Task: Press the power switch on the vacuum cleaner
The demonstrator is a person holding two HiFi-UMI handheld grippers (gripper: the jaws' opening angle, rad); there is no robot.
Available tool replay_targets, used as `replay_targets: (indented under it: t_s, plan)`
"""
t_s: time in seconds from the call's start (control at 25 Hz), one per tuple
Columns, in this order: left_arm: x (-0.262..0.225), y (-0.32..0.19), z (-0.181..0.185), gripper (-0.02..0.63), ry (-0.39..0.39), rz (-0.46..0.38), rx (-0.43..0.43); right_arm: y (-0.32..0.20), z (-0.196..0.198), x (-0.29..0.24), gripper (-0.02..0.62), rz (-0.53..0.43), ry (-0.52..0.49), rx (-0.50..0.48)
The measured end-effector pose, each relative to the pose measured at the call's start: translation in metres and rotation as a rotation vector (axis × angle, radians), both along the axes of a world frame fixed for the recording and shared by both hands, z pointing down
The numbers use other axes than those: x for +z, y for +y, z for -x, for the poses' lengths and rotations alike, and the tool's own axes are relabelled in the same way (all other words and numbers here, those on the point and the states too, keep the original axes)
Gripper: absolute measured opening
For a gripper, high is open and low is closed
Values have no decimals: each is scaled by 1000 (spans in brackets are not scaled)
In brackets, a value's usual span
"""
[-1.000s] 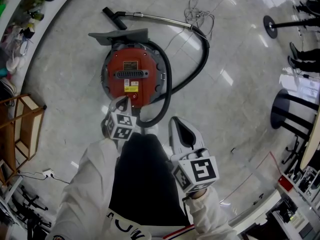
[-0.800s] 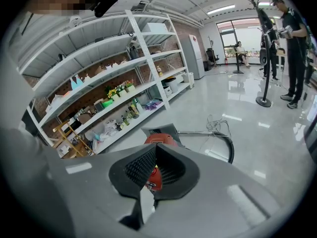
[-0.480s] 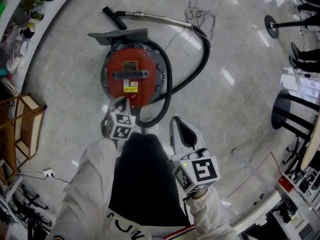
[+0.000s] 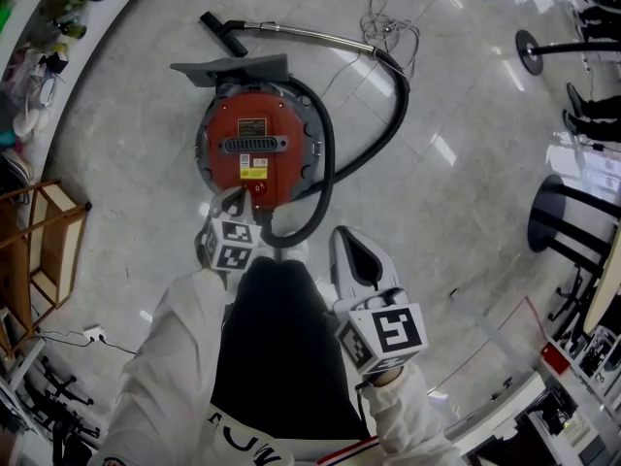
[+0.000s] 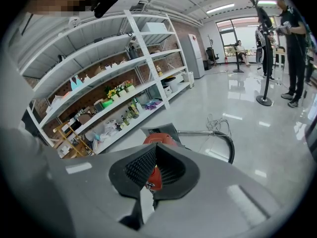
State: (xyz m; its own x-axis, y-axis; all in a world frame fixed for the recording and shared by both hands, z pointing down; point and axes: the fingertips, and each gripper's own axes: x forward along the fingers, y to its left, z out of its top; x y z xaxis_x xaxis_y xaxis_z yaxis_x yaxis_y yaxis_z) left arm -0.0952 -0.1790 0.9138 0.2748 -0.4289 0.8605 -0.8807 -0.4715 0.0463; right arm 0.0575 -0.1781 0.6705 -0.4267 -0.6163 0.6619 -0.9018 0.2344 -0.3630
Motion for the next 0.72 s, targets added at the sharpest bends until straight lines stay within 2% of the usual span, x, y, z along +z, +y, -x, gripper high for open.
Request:
replay_targets:
  t_s: [0.2, 0.36, 0.48, 0.72]
  plan:
    - [2, -1, -1, 0, 3, 0, -11, 1, -2, 1, 0, -2, 1, -4]
    - [0, -5, 0, 0, 30, 52, -65, 0, -2, -3, 1, -10, 1, -11]
    - [0, -5, 2, 0, 20, 77, -79, -2, -2, -9, 1, -29, 0, -21]
    - [-19, -2, -2, 0, 30, 51, -87, -4, -1, -24, 0, -58, 1, -33]
